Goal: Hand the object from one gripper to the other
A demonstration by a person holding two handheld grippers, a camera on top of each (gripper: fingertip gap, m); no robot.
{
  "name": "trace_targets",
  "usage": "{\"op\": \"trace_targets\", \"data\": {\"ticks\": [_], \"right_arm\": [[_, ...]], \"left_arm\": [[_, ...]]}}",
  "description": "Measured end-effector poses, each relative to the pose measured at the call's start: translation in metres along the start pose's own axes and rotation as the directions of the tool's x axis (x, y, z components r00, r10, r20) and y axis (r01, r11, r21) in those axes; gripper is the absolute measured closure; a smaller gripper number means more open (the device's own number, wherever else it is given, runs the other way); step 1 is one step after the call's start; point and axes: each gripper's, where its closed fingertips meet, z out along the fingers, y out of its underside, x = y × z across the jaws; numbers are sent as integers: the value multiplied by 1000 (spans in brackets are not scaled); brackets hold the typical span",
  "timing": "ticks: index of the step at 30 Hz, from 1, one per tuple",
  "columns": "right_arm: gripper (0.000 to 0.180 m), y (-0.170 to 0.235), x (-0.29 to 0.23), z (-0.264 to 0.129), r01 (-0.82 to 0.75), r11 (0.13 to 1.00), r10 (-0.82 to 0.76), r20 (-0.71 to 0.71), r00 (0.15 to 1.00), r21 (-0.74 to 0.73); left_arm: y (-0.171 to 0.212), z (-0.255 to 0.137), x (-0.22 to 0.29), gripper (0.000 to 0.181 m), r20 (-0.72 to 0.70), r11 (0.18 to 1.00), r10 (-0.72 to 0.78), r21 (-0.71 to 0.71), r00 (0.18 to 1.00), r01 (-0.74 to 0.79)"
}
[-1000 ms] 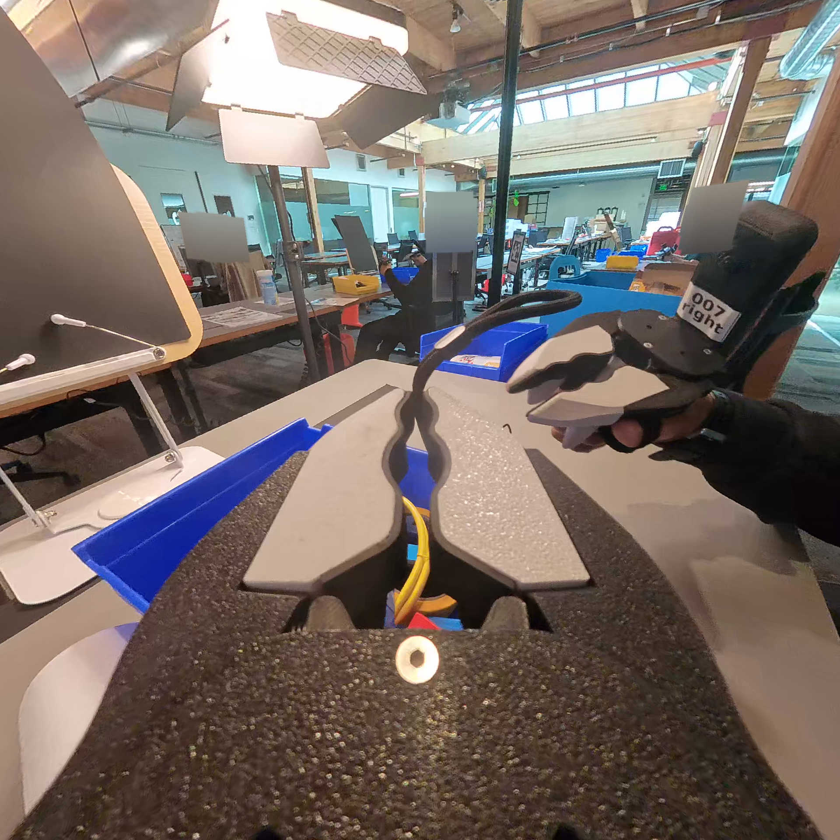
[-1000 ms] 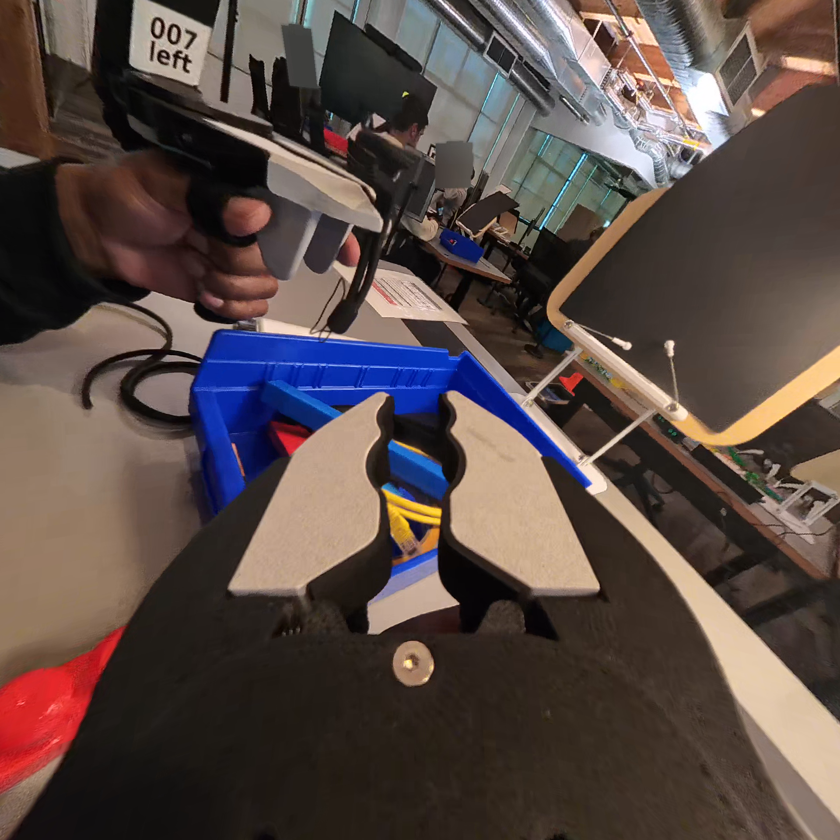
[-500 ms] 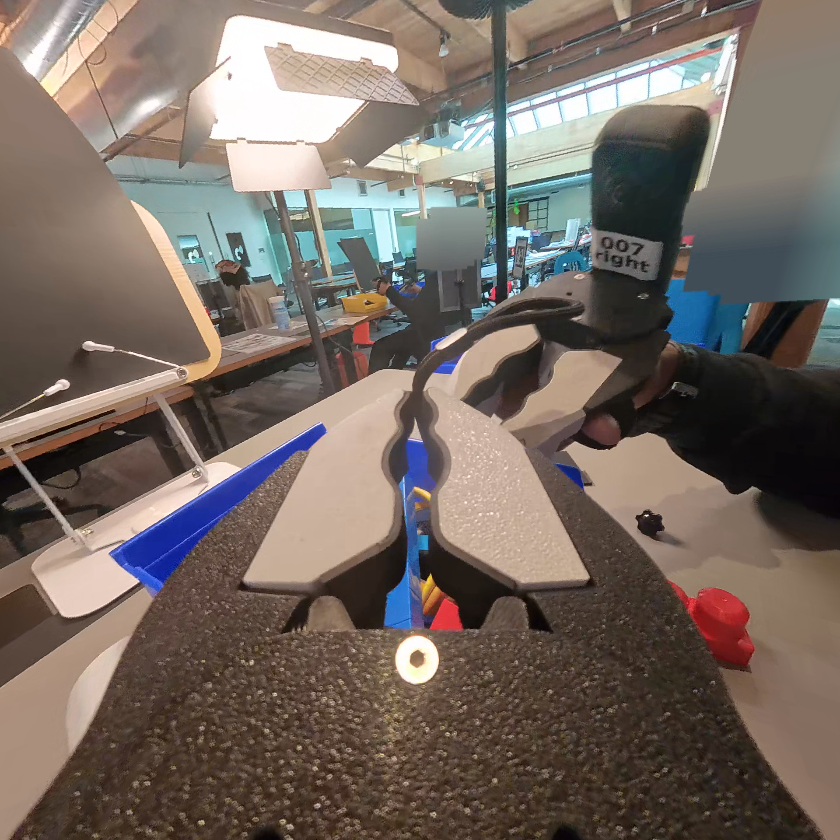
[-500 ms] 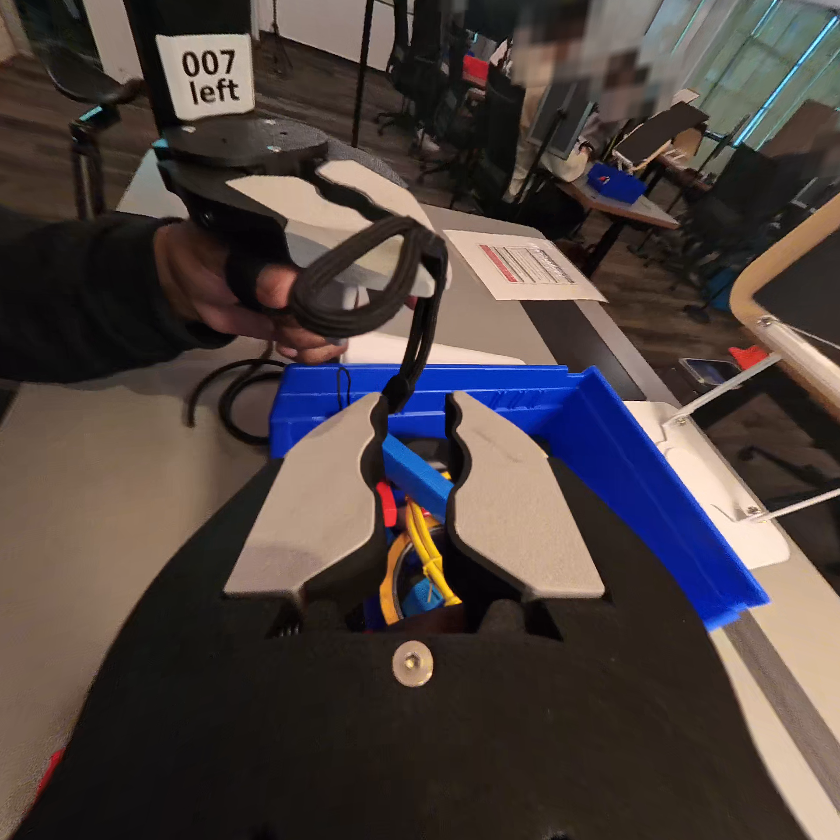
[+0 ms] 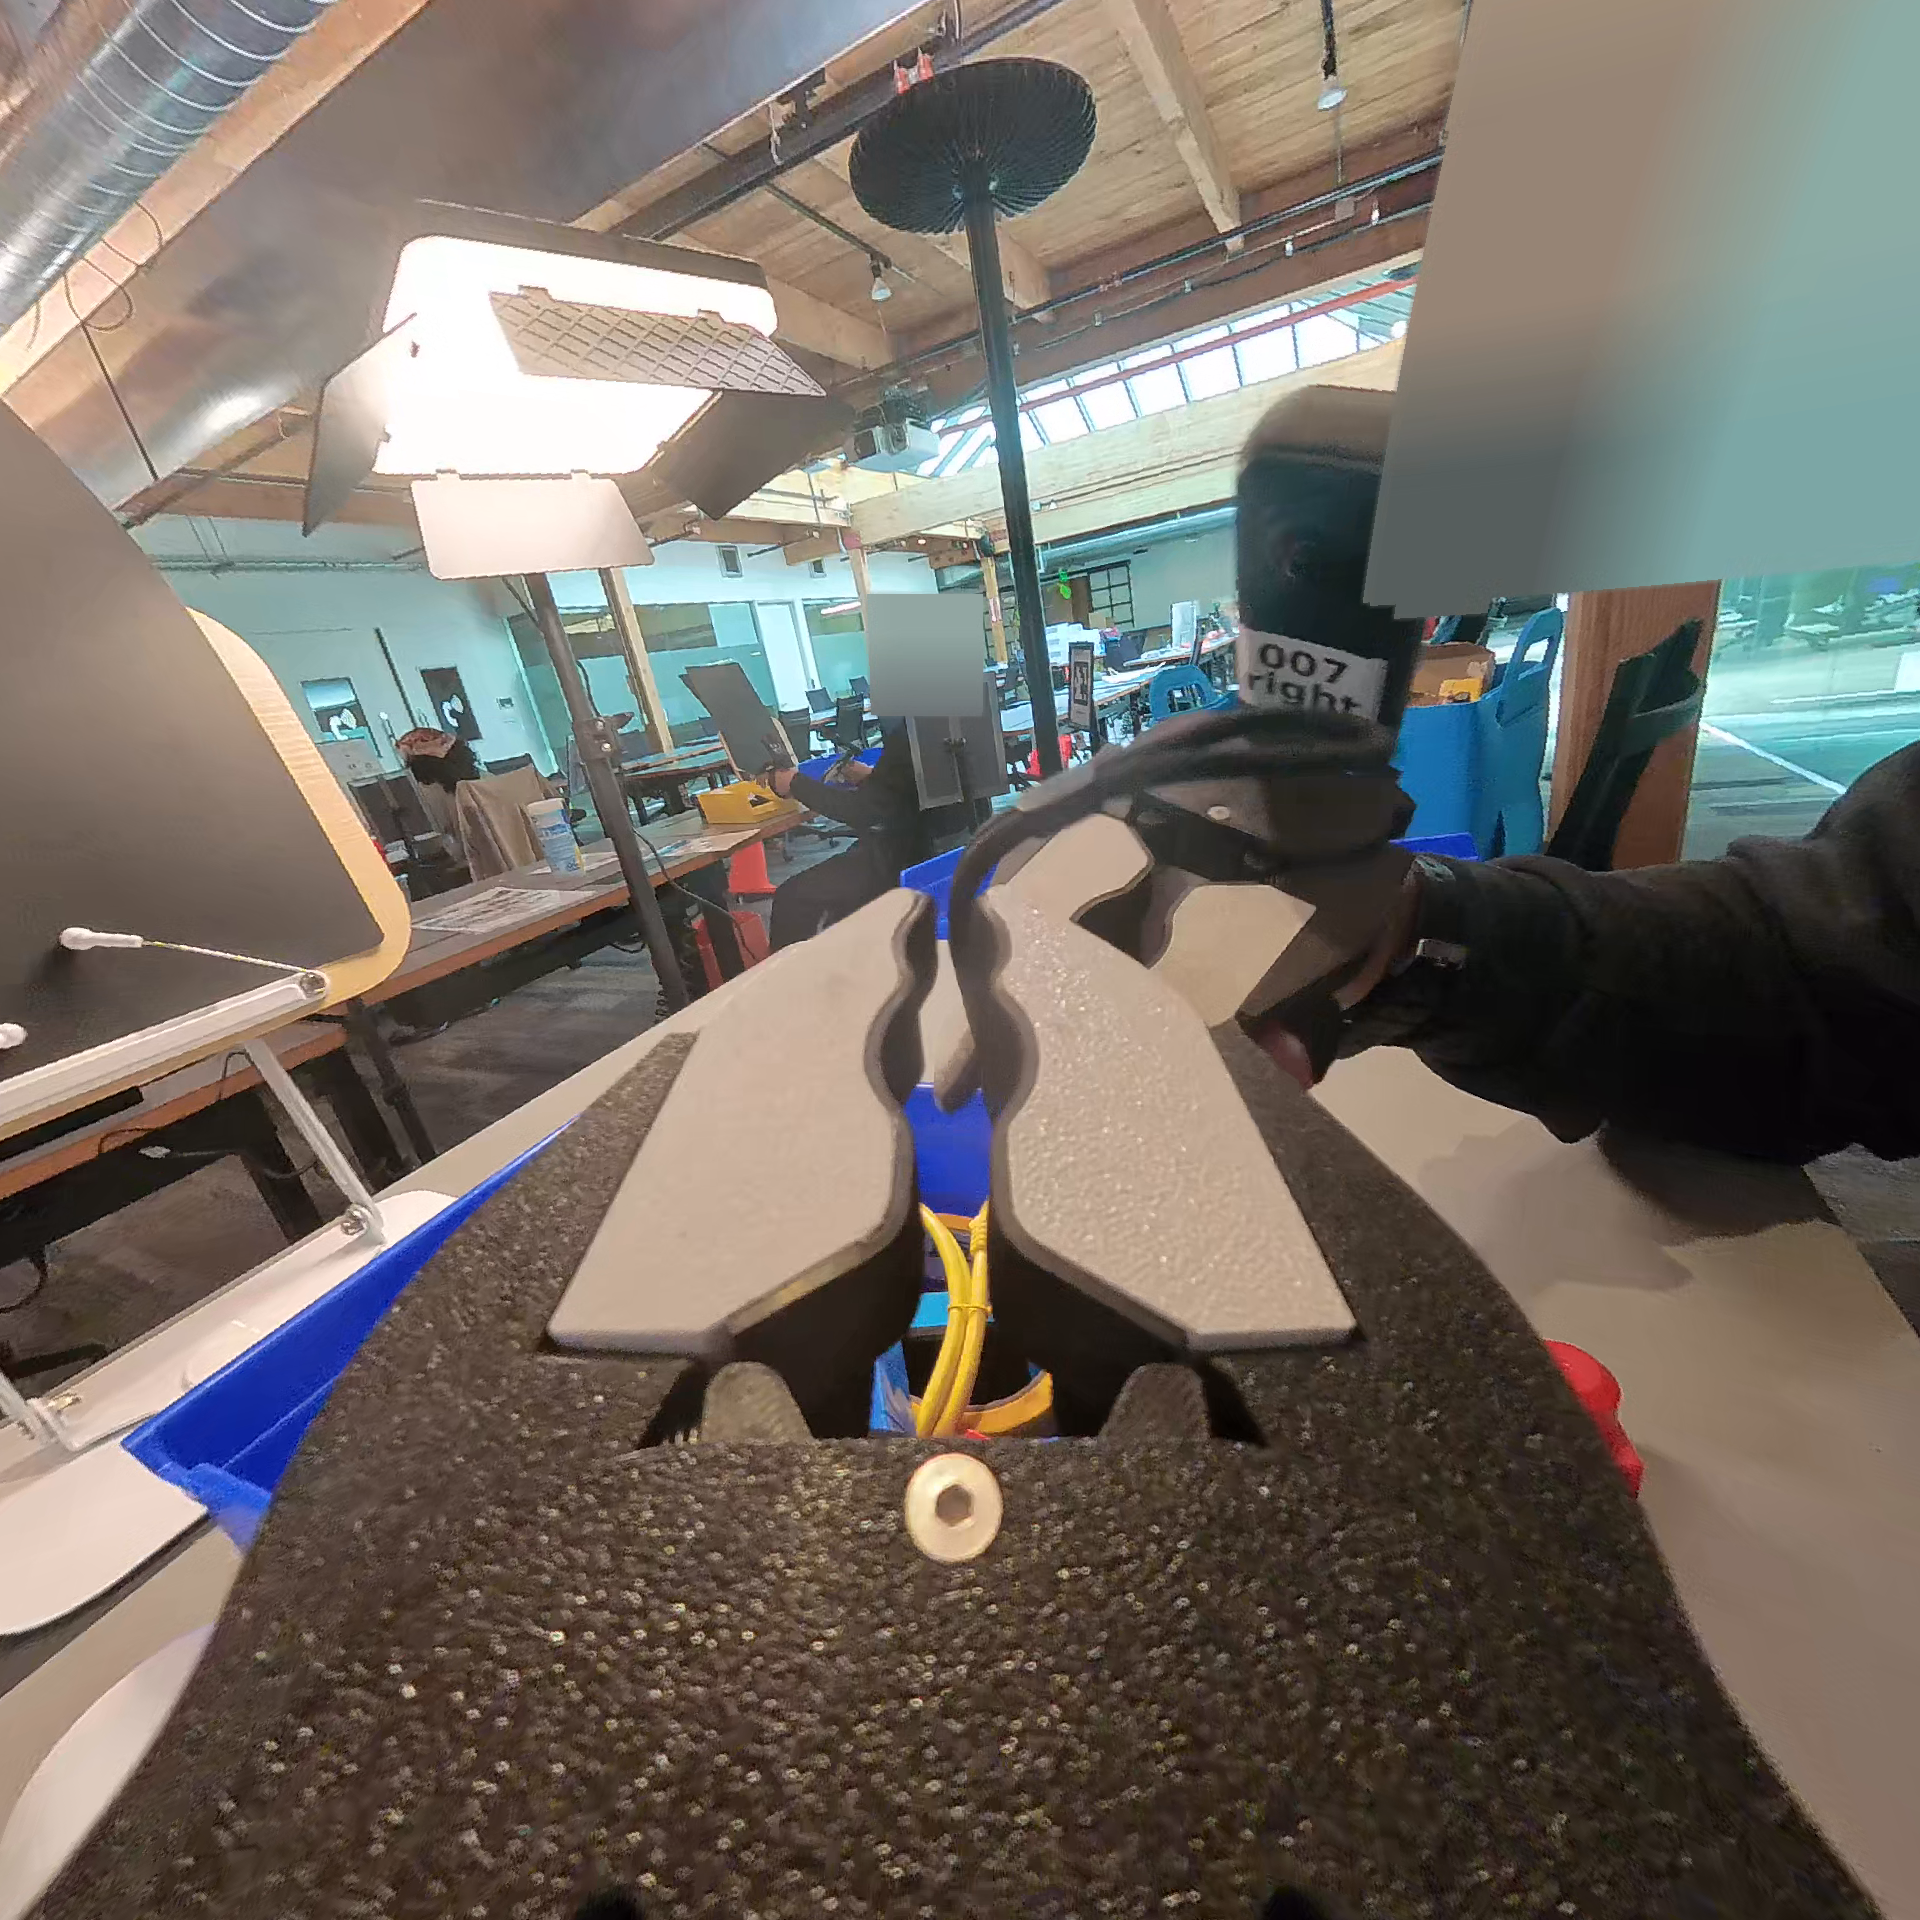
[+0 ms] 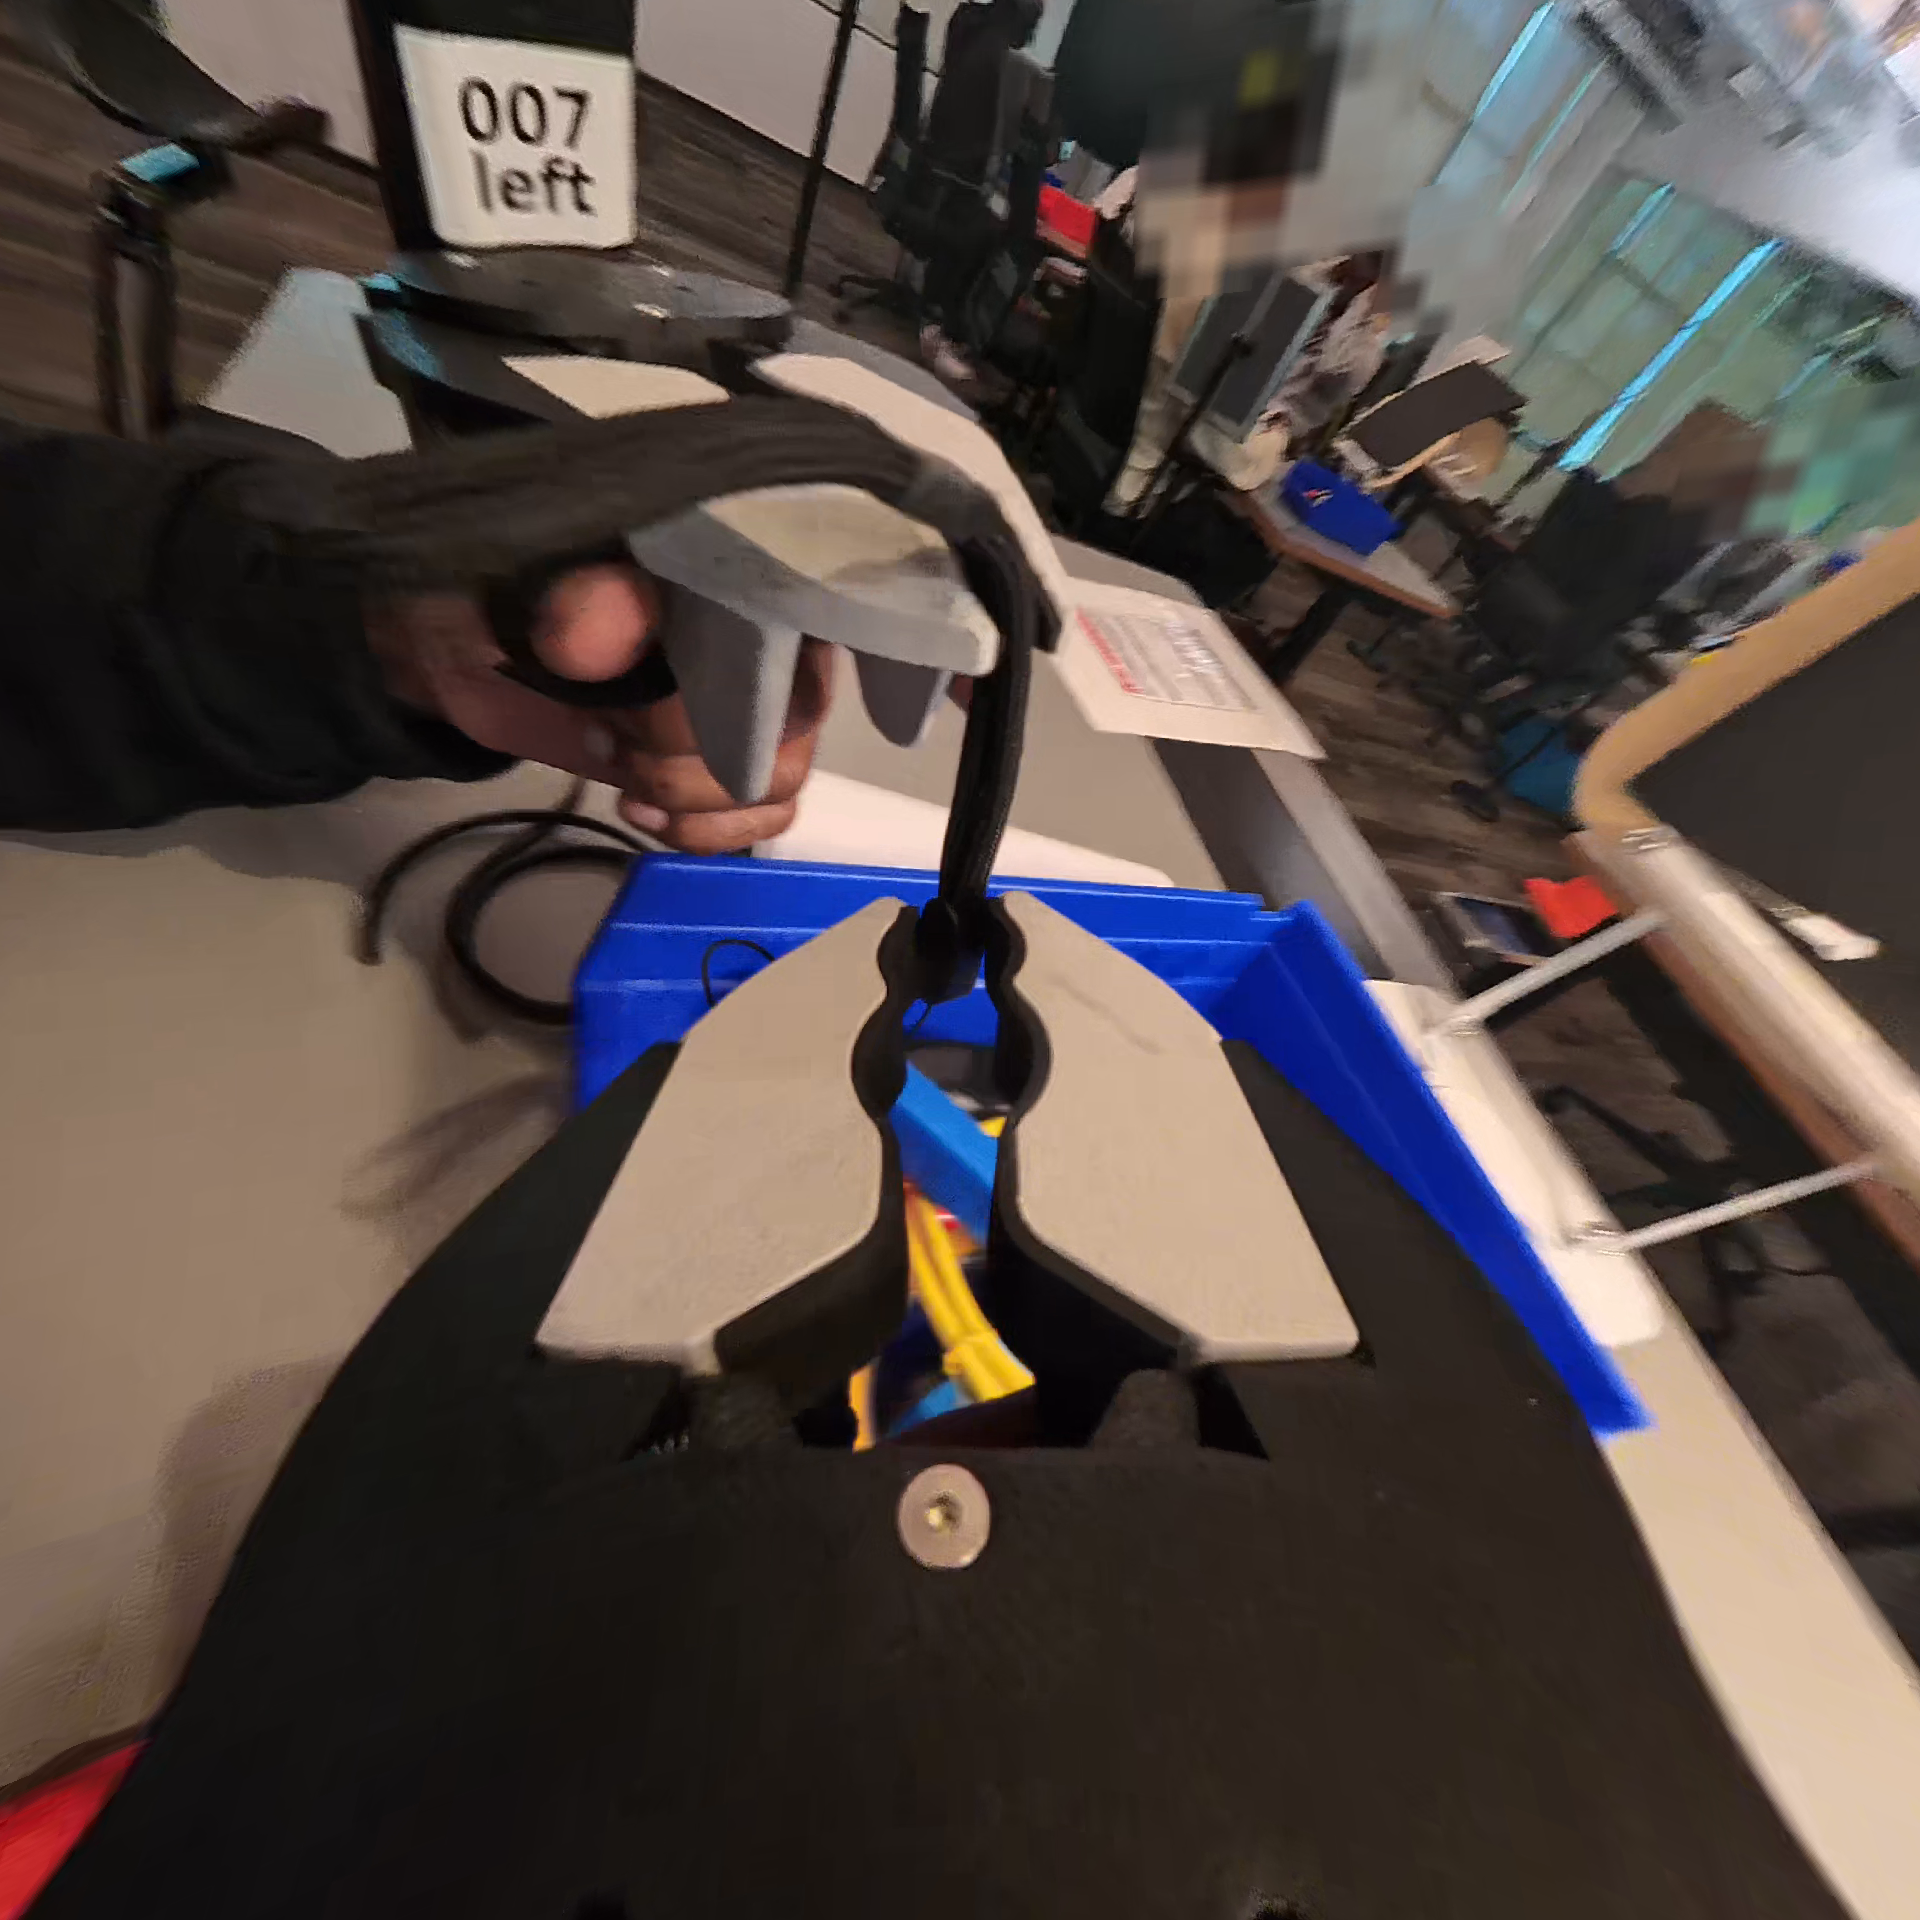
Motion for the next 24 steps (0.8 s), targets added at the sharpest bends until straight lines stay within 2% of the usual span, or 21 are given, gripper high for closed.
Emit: {"op": "trace_targets", "data": {"ticks": [2, 4, 7, 9, 13, 14, 20, 24], "right_arm": [[169, 0, 14, -4, 134, 991, -136, -133, 982, -20], [169, -1, 26, -11, 302, 951, -307, -264, 914, -61], [170, 2, 34, -22, 481, 863, -498, -406, 766, -151], [170, 6, 34, -37, 554, 811, -565, -499, 657, -190], [169, 14, 22, -57, 687, 658, -708, -565, 424, -308], [170, 14, 19, -61, 701, 640, -715, -576, 396, -313], [170, 14, 18, -72, 671, 683, -675, -602, 427, -289], [169, 23, 19, -75, 646, 714, -649, -602, 465, -271]], "left_arm": [[0, -1, -2, 162, 12, 1000, 17, -7, 1000, -17], [2, -2, -4, 155, 15, 999, 40, -29, 999, -40], [4, -4, -8, 151, 21, 998, 49, -48, 999, -48], [2, -5, -10, 151, 26, 999, 32, -28, 999, -32], [3, -1, -4, 151, -7, 996, -81, -25, 997, 81], [4, 2, 3, 151, -35, 993, -115, -39, 993, 114], [28, 18, 40, 146, -101, 975, -69, -217, 993, 45], [43, 26, 46, 145, -80, 957, 82, -272, 993, -101]]}}
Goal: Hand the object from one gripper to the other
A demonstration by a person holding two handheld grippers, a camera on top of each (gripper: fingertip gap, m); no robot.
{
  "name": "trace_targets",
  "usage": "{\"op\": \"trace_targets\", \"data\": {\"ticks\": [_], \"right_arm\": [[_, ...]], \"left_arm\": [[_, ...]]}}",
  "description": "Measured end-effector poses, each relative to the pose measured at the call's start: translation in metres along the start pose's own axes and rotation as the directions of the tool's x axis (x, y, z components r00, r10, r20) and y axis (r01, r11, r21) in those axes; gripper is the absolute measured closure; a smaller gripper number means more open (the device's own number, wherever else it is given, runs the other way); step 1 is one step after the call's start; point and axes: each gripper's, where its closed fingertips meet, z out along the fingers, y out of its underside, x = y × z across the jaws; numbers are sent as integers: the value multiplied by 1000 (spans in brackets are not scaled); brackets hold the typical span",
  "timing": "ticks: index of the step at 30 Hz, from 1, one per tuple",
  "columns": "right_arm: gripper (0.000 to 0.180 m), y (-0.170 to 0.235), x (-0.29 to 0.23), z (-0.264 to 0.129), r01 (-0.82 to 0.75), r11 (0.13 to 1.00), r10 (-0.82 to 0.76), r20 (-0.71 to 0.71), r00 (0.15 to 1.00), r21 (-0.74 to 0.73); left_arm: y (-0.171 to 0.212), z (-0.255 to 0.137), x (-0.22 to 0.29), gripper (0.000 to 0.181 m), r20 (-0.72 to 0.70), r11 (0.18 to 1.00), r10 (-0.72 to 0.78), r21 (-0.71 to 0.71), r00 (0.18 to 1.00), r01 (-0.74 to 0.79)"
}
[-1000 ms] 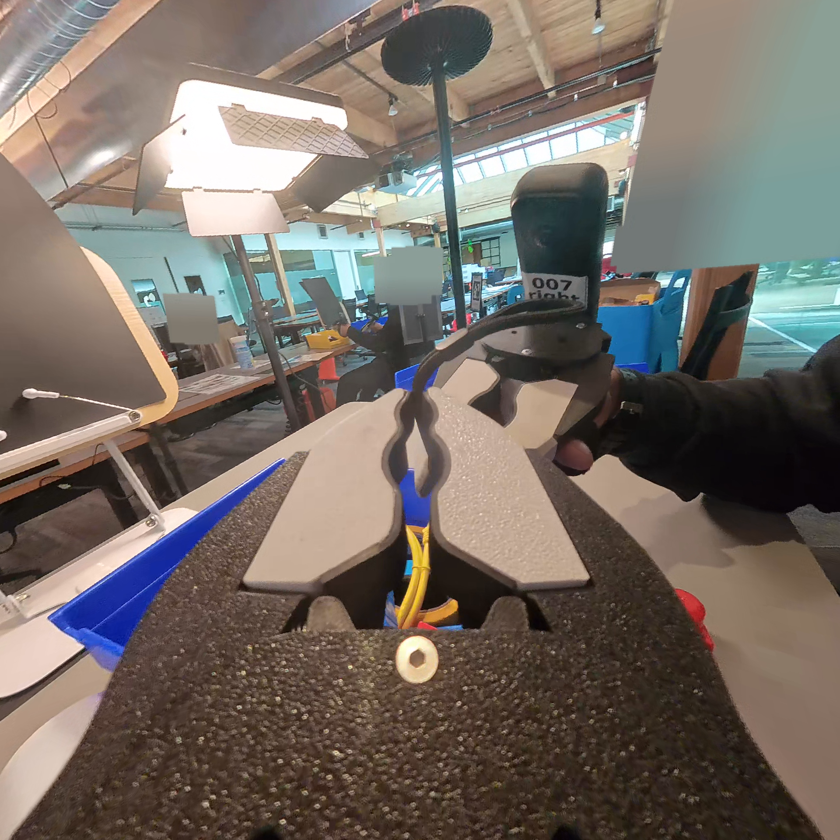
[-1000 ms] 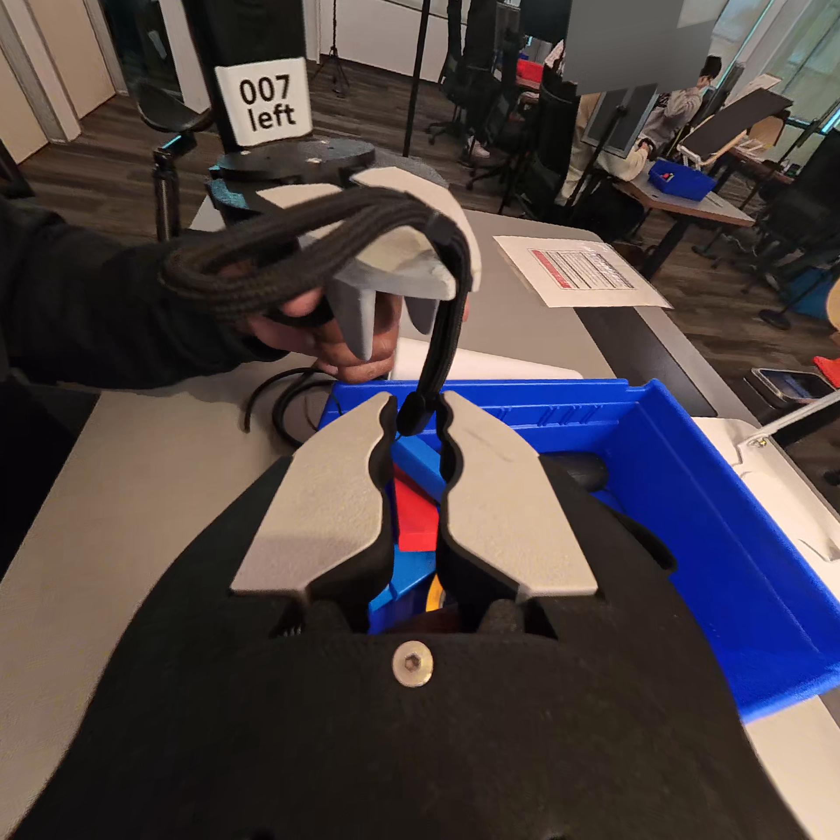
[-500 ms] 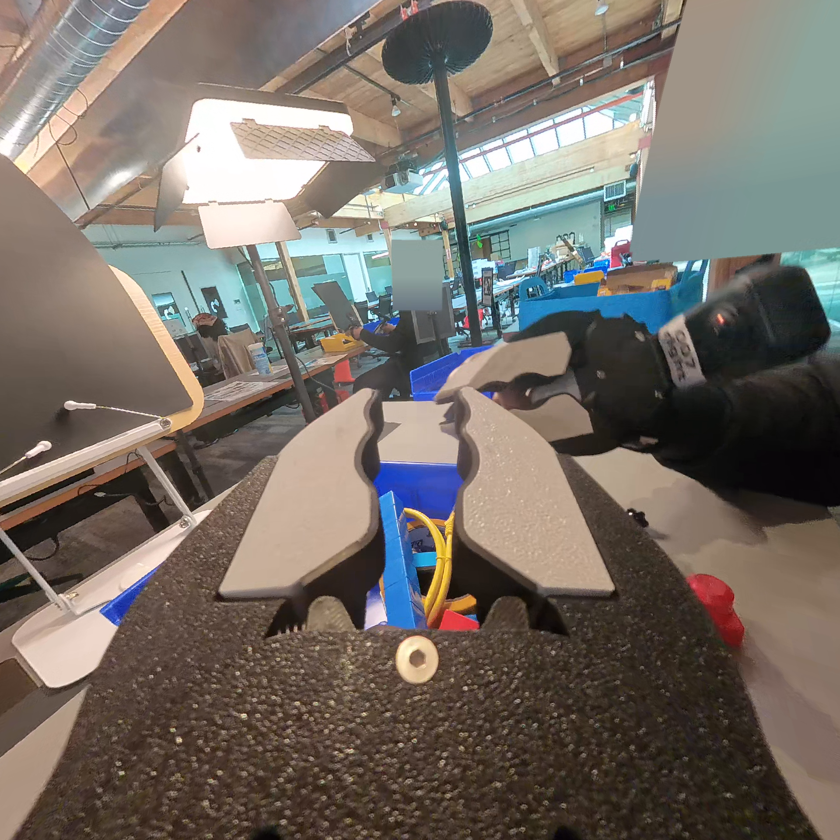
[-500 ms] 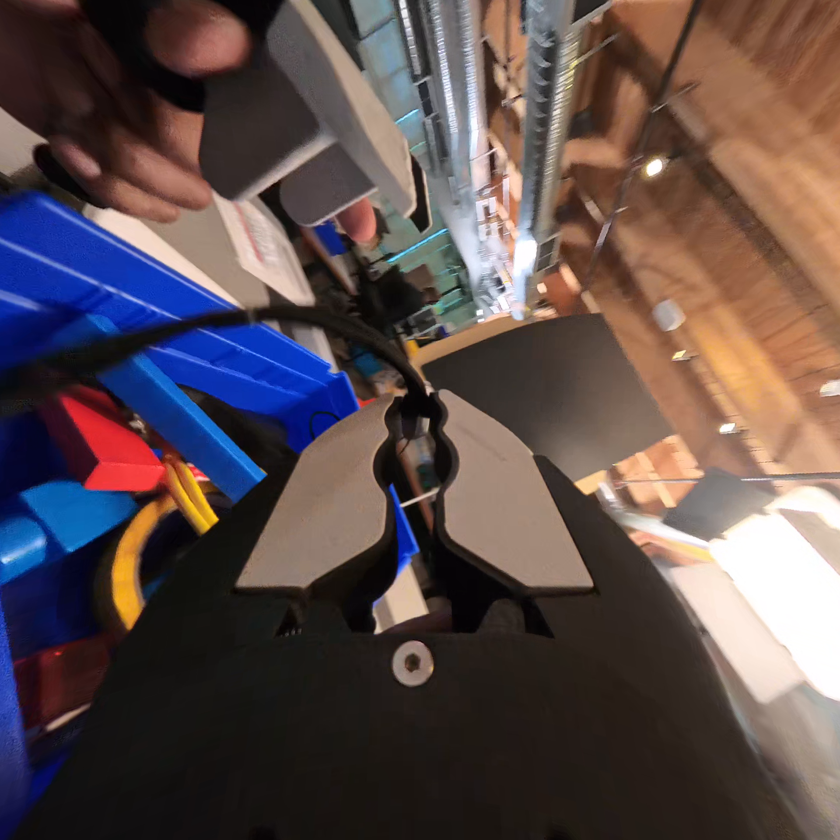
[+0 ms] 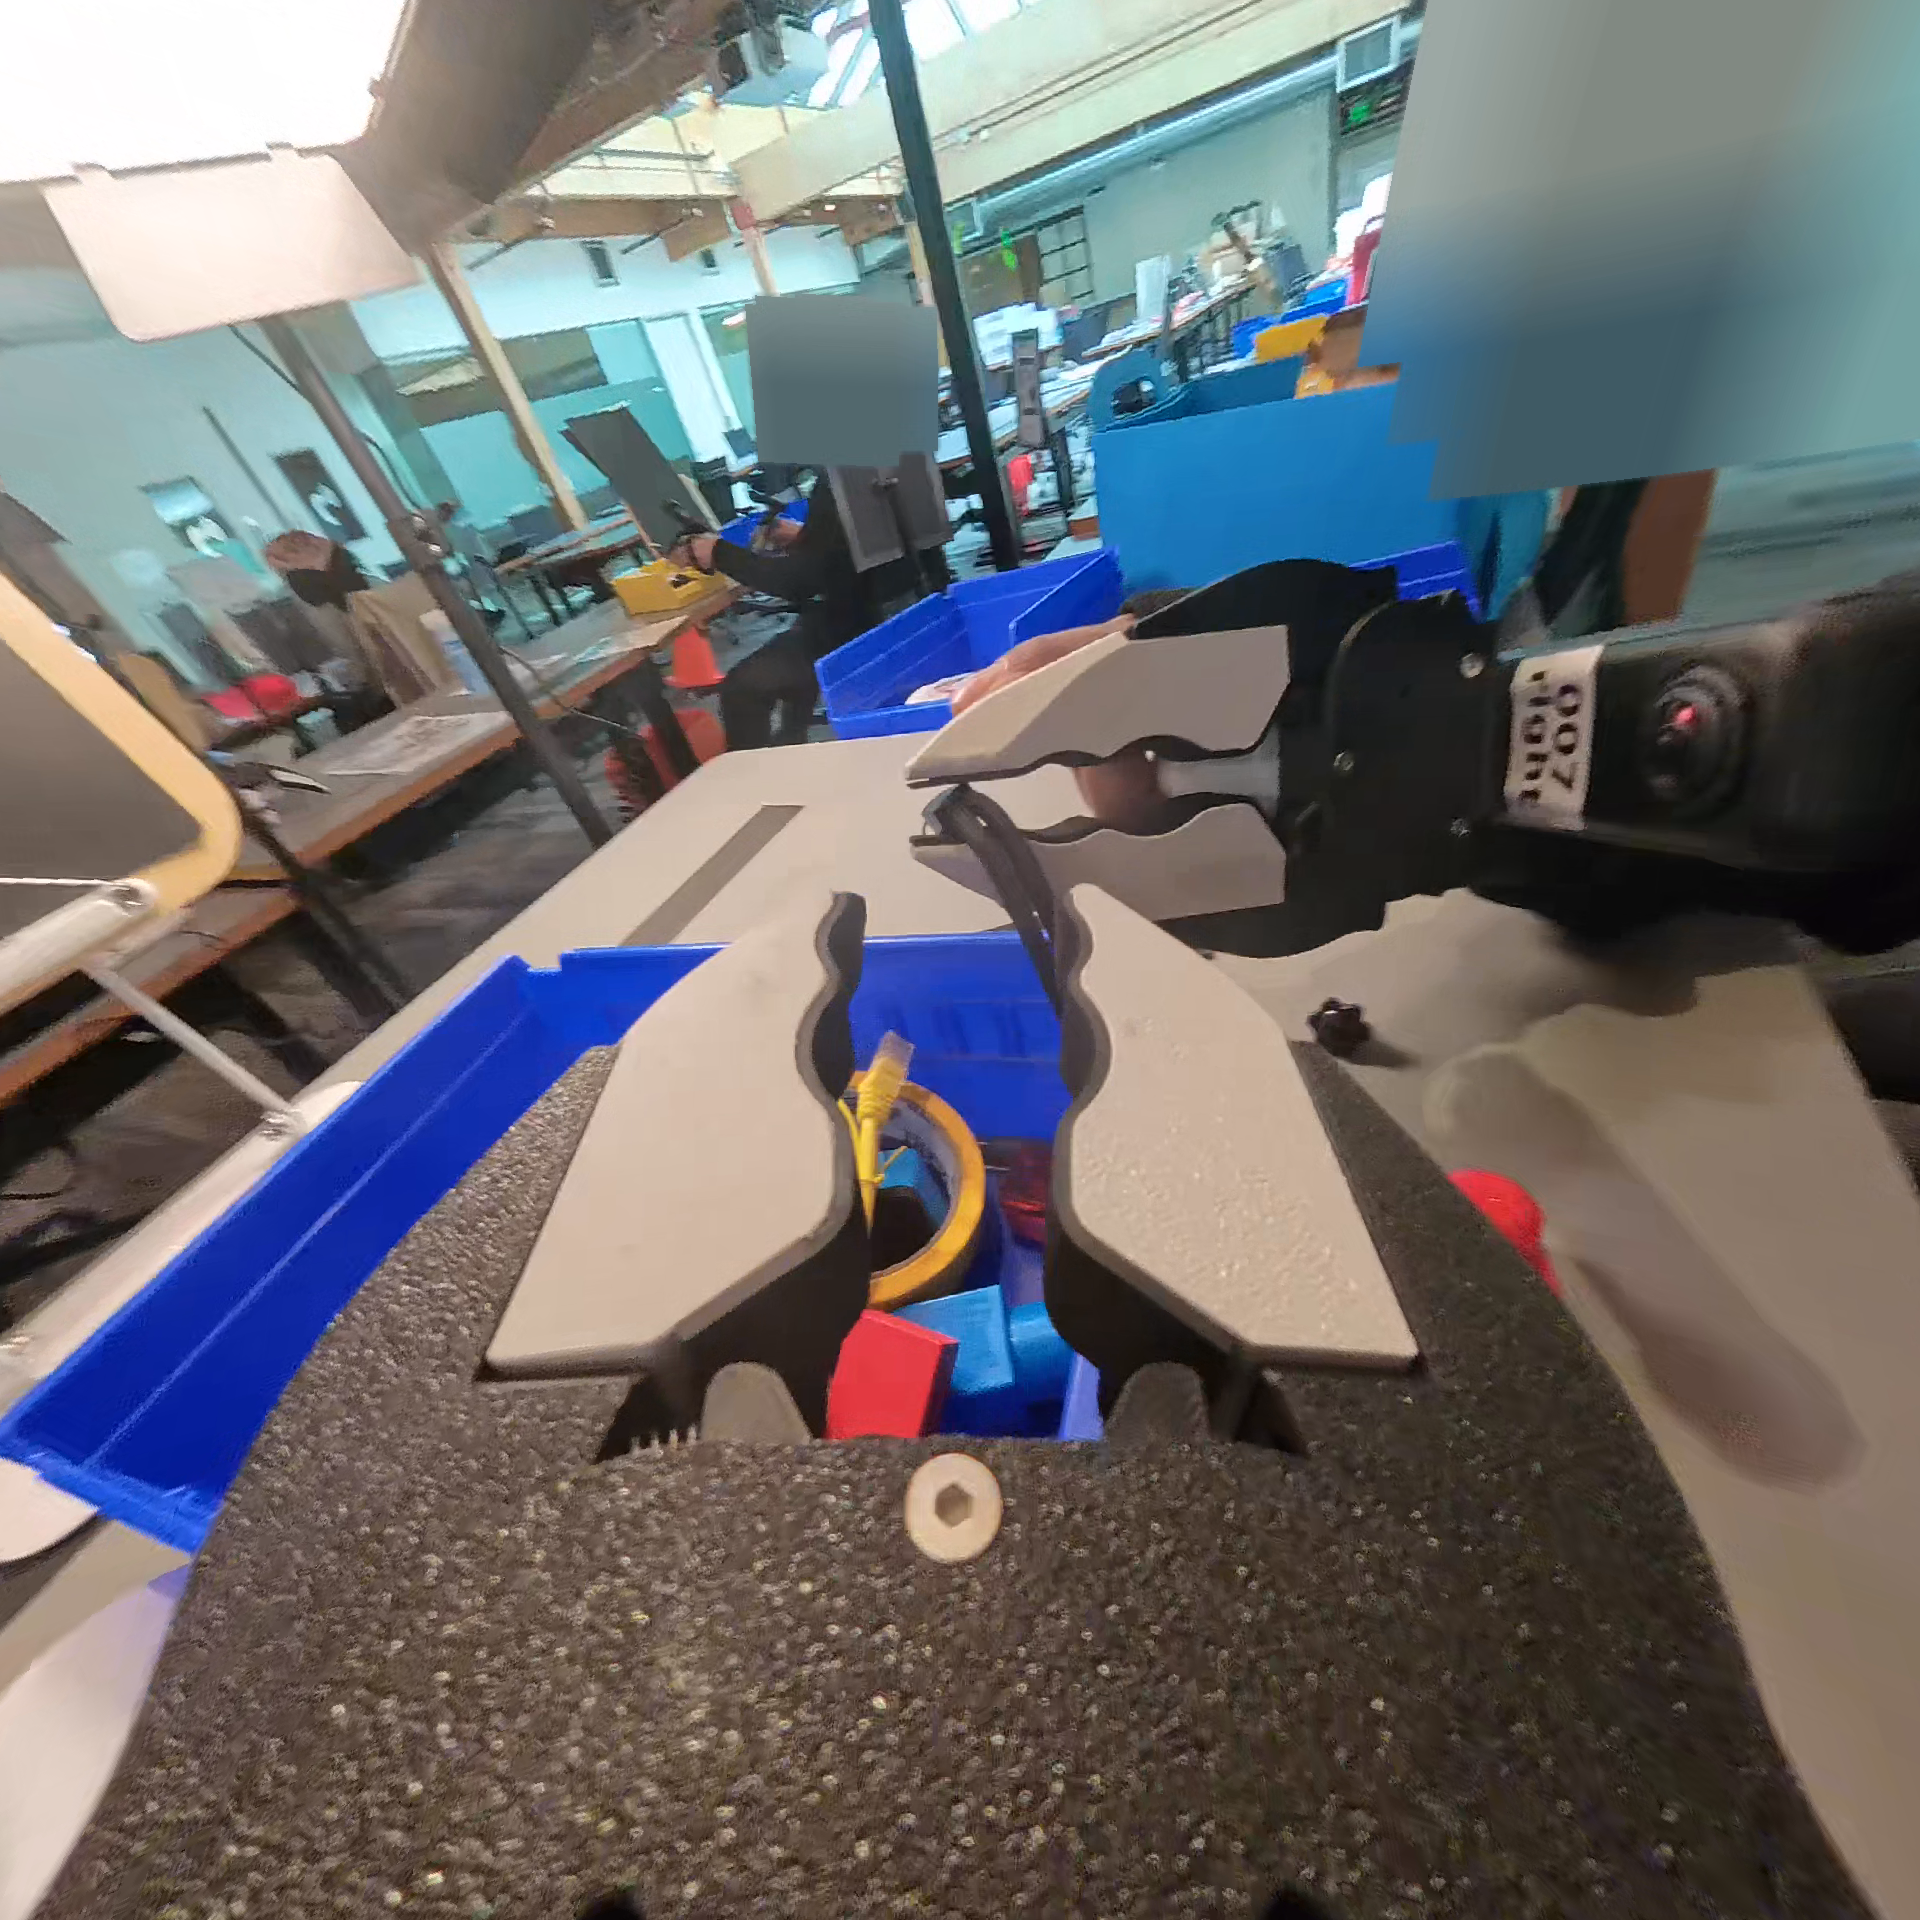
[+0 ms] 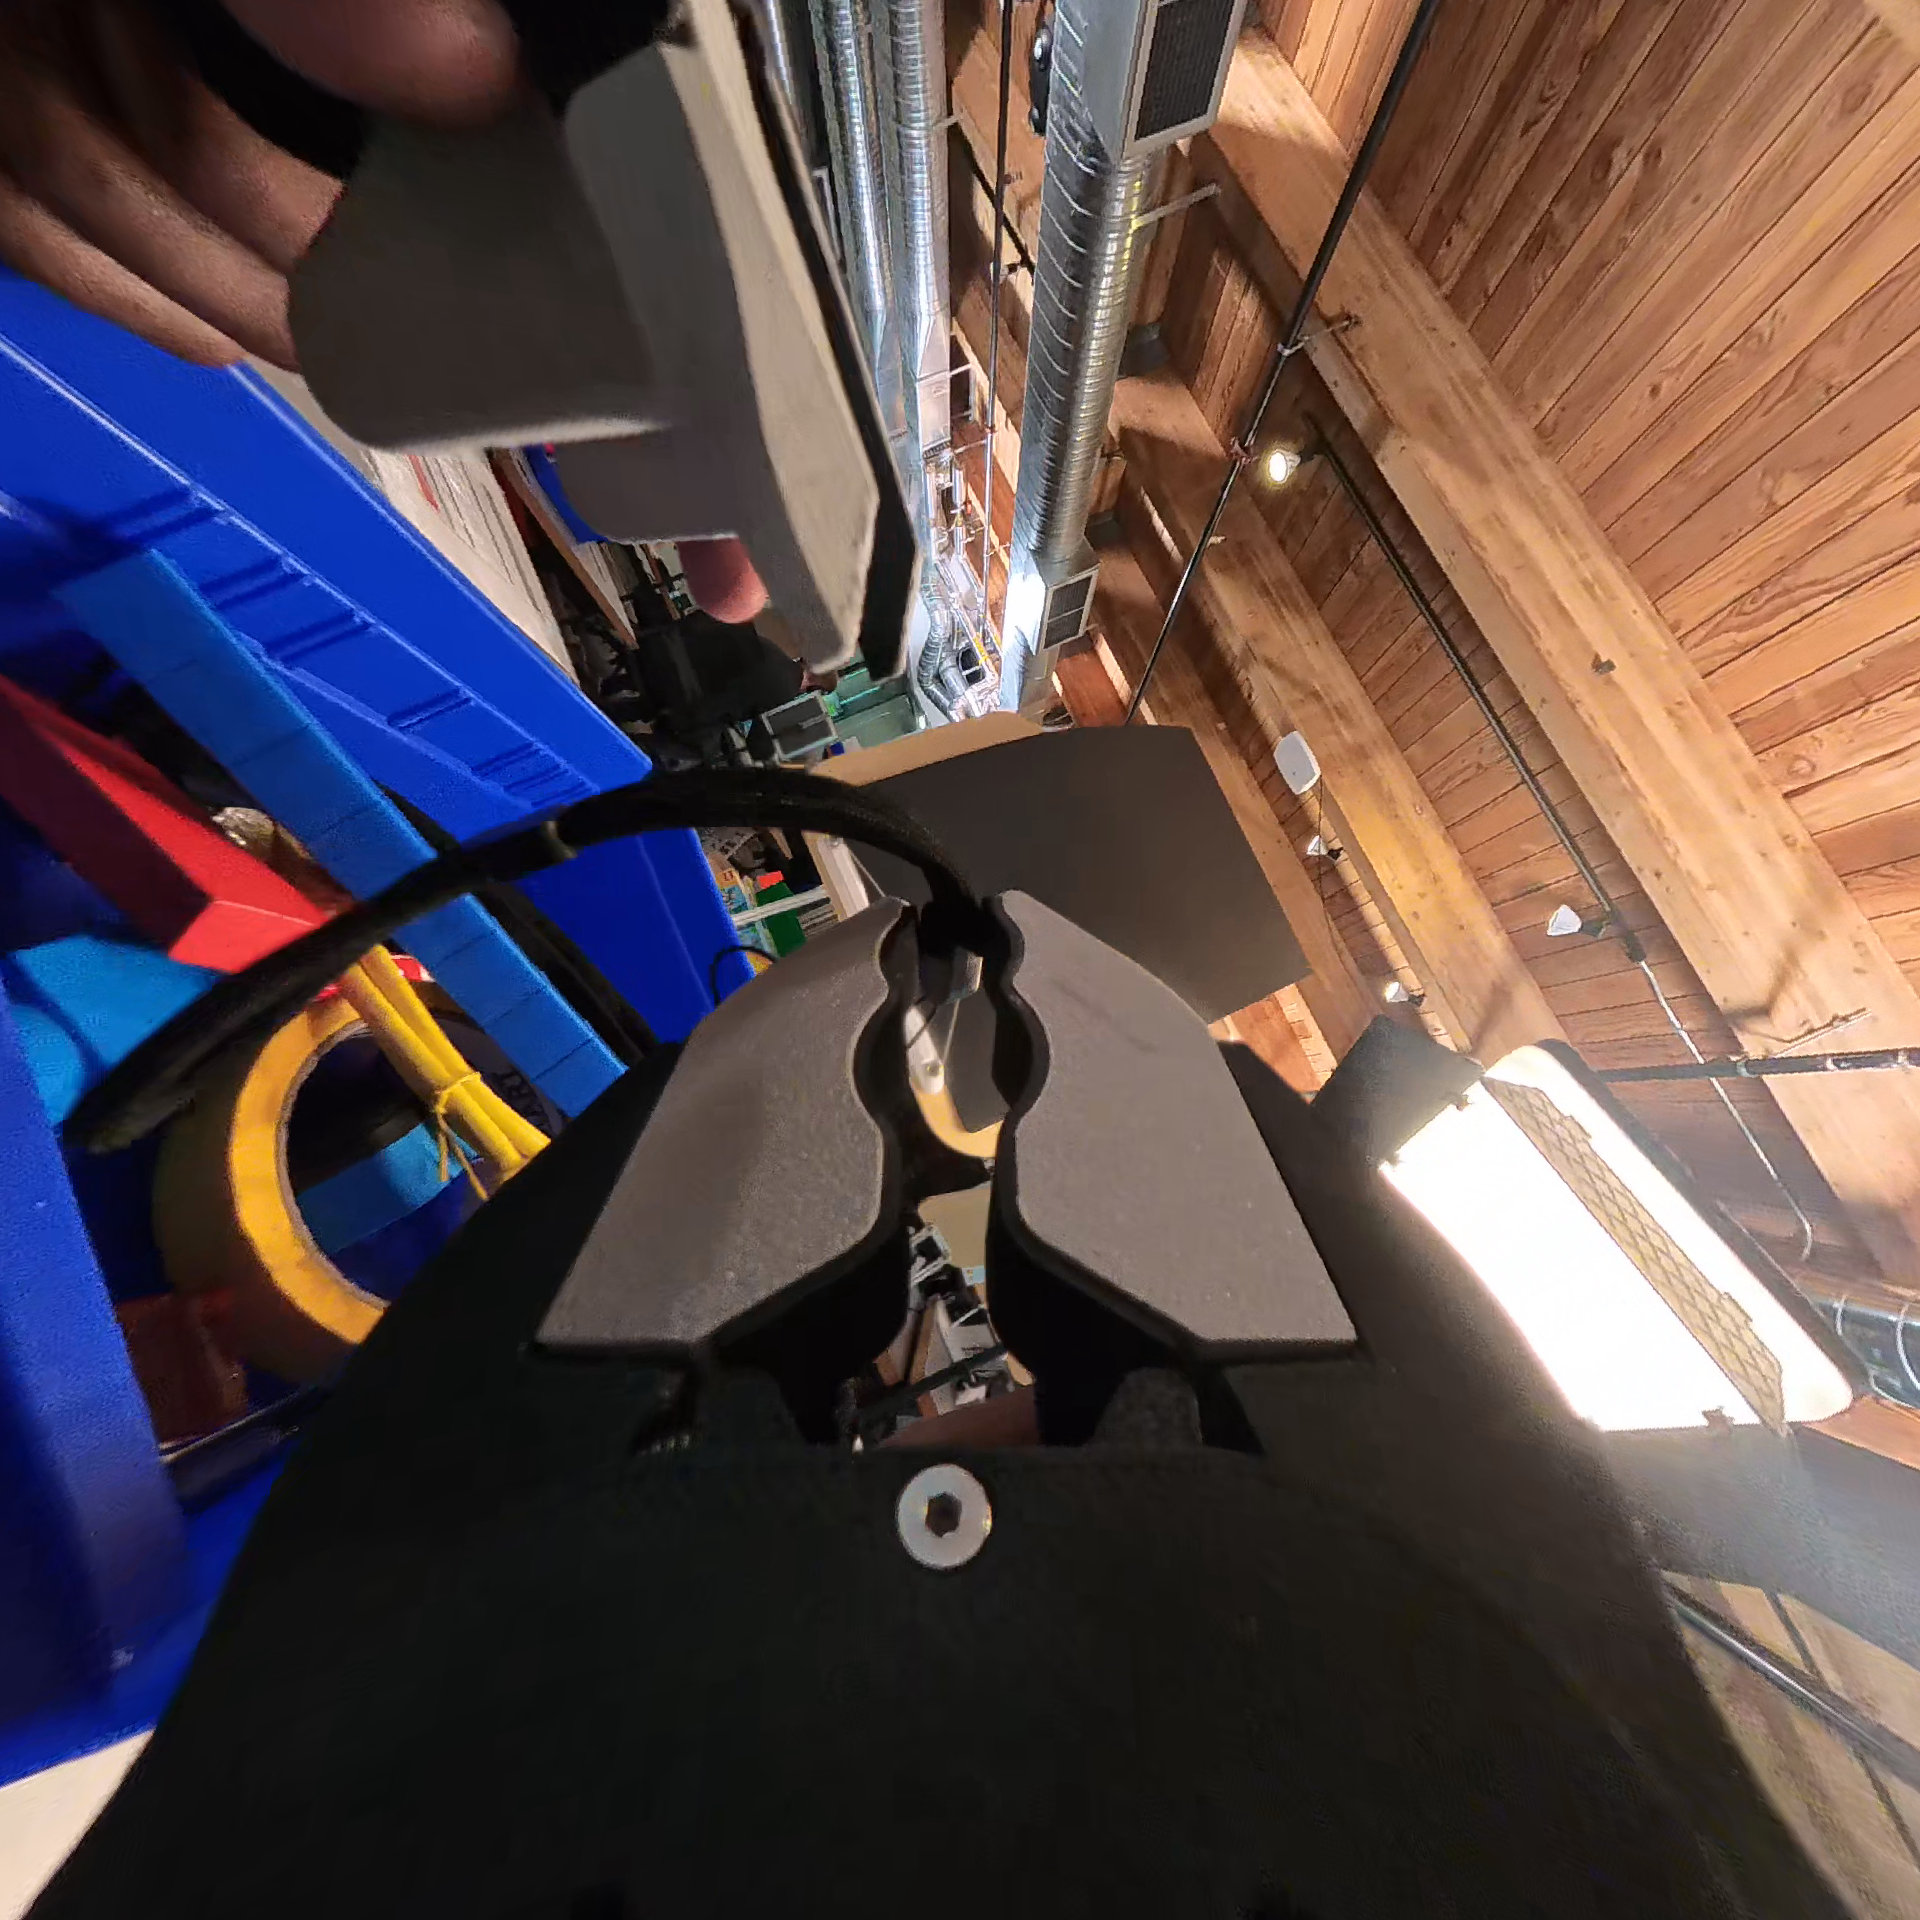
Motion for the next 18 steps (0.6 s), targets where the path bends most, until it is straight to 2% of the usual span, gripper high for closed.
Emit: {"op": "trace_targets", "data": {"ticks": [7, 11, 14, 17, 18], "right_arm": [[170, 13, 3, 1, -57, 998, 57, -11, 998, -40], [170, 11, 2, -2, -20, 999, 19, -44, 999, -36], [169, 8, -1, -4, 5, 1000, -6, -57, 998, -18], [169, 3, -5, -6, 34, 999, -33, -66, 997, 9], [169, 2, -6, -6, 41, 999, -40, -70, 997, 13]], "left_arm": [[12, 12, -25, 148, 210, 962, 272, -17, 939, -274], [3, 10, -2, 148, 119, 987, 152, 34, 981, -157], [12, 18, 9, 147, 71, 999, 54, -9, 996, -53], [30, 27, 10, 148, 84, 996, -32, -75, 996, 38], [34, 28, 10, 157, 88, 994, -48, -90, 995, 56]]}}
